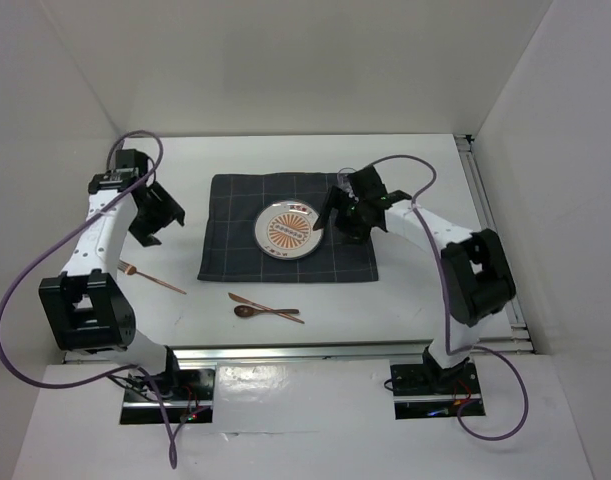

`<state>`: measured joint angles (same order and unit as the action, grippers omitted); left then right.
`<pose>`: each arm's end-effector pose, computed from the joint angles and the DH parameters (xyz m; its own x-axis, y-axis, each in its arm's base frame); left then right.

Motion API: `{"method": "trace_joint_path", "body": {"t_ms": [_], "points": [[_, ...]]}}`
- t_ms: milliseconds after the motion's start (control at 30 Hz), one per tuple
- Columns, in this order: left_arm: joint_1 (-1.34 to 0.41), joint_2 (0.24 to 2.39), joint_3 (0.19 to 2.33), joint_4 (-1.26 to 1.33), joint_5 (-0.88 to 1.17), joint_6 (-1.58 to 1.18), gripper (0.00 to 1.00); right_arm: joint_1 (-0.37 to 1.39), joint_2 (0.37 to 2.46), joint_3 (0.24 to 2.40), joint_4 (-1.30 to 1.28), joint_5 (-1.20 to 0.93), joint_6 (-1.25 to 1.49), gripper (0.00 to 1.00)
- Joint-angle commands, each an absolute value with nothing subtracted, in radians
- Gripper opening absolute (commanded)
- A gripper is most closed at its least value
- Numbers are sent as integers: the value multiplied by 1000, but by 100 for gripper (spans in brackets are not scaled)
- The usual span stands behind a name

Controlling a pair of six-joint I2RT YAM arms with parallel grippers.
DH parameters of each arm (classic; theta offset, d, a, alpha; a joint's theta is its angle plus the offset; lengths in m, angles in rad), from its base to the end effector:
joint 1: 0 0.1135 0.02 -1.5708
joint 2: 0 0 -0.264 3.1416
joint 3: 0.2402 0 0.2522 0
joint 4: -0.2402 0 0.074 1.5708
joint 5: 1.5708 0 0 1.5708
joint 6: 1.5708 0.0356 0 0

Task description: Set the dinner table for one person

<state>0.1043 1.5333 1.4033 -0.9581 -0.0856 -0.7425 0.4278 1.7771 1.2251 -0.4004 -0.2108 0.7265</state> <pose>0.3096 0.0355 0.3081 -0.5522 -0.7351 -0.3932 -0.7011 0.6647 -0.2580 0.3401 0.1633 0.2059 -0.8970 0.3049 -0.3201 0.1067 0.8520 0.5125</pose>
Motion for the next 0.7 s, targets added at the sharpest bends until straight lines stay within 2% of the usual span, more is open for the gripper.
{"method": "trace_joint_path", "body": {"t_ms": [0,133,233,333,533,600,667], "points": [[213,1517,1324,-973,-106,-790,82,442,1605,1169,-454,-106,646,100],[337,1526,1195,-904,-22,-790,82,442,1487,1092,-454,-115,597,94],[409,1567,1134,-876,-11,-801,80,442,1416,1048,-454,-115,578,84],[431,1611,1124,-862,-11,-792,74,442,1372,1029,-489,-106,569,72],[440,1721,1114,-792,-60,-824,64,433,1324,989,-503,-106,569,67],[440,1744,1114,-779,-51,-845,56,433,1315,989,-523,-106,569,59],[440,1744,1114,-759,-72,-865,55,433,1315,989,-532,-97,569,58]]}}
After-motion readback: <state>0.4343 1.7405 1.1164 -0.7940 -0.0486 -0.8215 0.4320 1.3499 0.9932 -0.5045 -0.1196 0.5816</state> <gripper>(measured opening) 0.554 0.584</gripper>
